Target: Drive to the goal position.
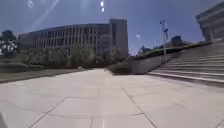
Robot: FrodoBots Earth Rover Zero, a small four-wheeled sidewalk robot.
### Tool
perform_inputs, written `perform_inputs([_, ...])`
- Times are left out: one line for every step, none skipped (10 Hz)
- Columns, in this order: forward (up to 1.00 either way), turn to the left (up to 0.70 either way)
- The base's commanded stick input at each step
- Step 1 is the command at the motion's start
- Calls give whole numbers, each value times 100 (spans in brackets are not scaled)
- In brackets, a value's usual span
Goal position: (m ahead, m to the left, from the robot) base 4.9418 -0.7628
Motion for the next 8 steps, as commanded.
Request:
perform_inputs([70, 0])
perform_inputs([70, 0])
perform_inputs([70, 0])
perform_inputs([70, 0])
perform_inputs([70, 0])
perform_inputs([70, 0])
perform_inputs([70, 0])
perform_inputs([70, 0])
